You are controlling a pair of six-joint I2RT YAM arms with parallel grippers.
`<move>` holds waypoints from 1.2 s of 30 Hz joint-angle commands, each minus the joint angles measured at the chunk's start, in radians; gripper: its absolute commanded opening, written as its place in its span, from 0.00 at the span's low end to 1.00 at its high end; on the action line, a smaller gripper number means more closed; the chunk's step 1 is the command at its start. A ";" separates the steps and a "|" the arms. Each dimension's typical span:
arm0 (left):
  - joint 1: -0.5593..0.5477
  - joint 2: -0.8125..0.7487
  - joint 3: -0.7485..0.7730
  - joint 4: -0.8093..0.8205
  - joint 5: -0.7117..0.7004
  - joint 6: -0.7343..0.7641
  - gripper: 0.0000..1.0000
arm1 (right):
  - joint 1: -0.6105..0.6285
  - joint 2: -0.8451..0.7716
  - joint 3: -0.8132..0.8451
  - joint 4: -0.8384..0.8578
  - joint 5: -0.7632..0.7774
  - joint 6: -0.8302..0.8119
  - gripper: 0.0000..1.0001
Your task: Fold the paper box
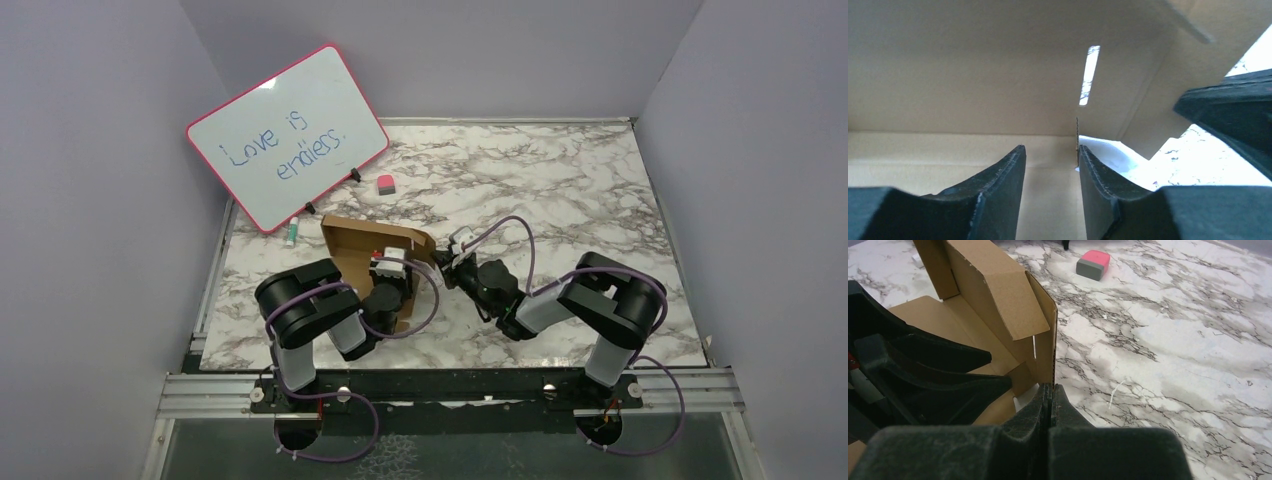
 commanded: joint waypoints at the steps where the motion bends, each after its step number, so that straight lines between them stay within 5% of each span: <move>1: 0.018 0.066 -0.070 0.159 -0.027 -0.146 0.41 | 0.008 -0.048 0.016 -0.066 -0.049 0.019 0.01; 7: 0.022 0.196 -0.137 0.344 -0.045 -0.253 0.29 | 0.012 -0.083 0.024 -0.121 -0.101 0.098 0.01; 18: 0.022 0.262 -0.152 0.431 -0.016 -0.286 0.28 | 0.032 -0.071 0.062 -0.150 -0.227 0.229 0.01; 24: 0.022 0.258 -0.146 0.430 0.034 -0.289 0.29 | 0.032 -0.062 0.072 -0.137 -0.076 0.246 0.02; 36: 0.022 0.206 -0.127 0.430 0.164 -0.120 0.51 | 0.032 0.033 0.100 -0.046 0.018 0.169 0.01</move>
